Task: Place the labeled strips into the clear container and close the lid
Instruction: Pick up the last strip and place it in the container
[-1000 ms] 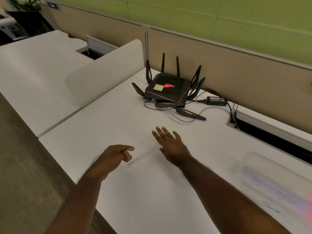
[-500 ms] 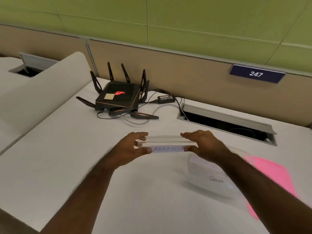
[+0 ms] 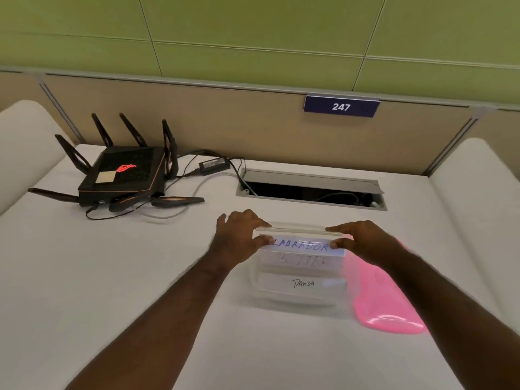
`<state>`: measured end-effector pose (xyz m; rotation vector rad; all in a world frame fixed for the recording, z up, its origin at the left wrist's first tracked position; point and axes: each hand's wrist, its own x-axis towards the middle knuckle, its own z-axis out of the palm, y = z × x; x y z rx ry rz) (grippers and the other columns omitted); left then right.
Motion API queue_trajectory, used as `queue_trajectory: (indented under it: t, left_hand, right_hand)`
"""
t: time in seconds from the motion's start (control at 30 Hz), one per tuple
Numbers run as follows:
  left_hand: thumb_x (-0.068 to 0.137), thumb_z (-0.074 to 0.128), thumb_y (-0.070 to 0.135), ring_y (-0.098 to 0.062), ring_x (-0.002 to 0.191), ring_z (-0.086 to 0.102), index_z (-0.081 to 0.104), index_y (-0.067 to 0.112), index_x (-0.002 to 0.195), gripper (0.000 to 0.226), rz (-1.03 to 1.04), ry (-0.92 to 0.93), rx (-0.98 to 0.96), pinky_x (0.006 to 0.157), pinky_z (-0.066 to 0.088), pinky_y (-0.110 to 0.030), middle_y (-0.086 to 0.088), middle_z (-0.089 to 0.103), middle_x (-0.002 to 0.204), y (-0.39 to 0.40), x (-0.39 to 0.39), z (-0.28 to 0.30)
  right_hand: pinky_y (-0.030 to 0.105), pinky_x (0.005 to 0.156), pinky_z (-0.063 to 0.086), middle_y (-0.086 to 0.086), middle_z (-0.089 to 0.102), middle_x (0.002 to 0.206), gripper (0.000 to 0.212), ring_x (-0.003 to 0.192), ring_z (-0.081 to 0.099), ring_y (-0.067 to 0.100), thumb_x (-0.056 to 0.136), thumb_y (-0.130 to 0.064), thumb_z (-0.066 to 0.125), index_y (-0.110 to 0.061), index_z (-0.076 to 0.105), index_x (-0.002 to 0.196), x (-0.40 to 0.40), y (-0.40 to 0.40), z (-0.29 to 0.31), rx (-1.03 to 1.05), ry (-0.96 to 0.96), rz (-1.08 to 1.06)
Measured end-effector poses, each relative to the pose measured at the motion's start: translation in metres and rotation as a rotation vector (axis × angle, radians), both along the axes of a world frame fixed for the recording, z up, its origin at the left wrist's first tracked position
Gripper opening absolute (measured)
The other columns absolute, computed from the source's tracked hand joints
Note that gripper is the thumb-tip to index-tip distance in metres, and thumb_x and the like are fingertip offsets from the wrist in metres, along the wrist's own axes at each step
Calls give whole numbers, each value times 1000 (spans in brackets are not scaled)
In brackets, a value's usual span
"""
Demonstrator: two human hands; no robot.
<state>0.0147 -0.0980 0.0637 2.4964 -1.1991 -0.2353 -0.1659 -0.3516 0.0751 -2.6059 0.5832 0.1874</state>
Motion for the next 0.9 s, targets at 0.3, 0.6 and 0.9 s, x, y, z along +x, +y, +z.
queue_trajectory:
  t: [0.3, 0.6, 0.9]
  left_hand:
    - [86, 50, 61, -33, 145, 24, 64, 33, 119, 45, -158, -379, 417, 101, -23, -72, 3, 62, 130, -37, -22, -18]
    - [91, 55, 38, -45, 144, 18, 65, 17, 115, 33, -123, -422, 609, 100, -20, -76, -11, 60, 128, -50, -41, -35]
    - [79, 58, 30, -30, 133, 44, 68, 24, 107, 30, -71, -381, 126, 109, 3, -73, -5, 64, 117, -59, -73, -15]
  right_hand:
    - [39, 86, 26, -13, 69, 113, 43, 111, 49, 17, 73, -59, 68, -37, 68, 110, -7, 6, -33, -481, 77, 5]
    - [42, 86, 32, -3, 69, 103, 32, 102, 53, 22, 82, -47, 65, -25, 69, 105, 1, 22, -58, -652, 142, 77]
    - [42, 86, 37, 3, 68, 110, 24, 101, 60, 29, 91, -36, 54, -29, 66, 111, -70, -10, -18, -399, -371, -455]
